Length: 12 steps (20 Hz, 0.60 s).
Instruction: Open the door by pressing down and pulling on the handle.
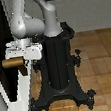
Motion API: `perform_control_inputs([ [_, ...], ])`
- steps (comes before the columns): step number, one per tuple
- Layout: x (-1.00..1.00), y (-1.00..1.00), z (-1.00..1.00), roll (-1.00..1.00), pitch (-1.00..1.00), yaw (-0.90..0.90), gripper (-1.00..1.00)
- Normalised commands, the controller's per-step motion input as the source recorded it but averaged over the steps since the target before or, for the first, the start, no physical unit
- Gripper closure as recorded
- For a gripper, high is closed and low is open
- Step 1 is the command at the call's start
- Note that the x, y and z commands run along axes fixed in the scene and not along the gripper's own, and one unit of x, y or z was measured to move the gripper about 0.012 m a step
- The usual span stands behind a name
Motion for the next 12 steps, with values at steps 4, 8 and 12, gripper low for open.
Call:
perform_control_inputs([
  [4,0.00,1.00,0.00,0.00,0.00,0.00,1.00],
  [8,0.00,1.00,0.00,0.00,0.00,0.00,1.00],
  [12,0.00,1.00,0.00,0.00,0.00,0.00,1.00],
])
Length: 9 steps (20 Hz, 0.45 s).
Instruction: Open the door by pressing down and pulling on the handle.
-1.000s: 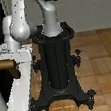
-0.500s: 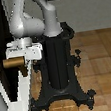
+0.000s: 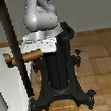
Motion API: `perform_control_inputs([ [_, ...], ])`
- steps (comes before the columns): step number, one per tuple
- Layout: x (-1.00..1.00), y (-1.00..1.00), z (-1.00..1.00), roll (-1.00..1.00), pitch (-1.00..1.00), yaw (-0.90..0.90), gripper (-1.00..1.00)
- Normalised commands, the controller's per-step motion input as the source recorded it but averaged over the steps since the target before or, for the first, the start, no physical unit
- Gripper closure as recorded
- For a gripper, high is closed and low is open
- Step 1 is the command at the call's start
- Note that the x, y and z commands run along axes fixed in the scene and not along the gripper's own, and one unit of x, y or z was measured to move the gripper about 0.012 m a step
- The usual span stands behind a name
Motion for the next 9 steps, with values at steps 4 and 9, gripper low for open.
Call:
perform_control_inputs([
  [4,0.00,1.00,0.00,0.00,0.00,0.00,1.00],
  [9,0.00,0.00,0.00,0.00,0.00,0.00,1.00],
])
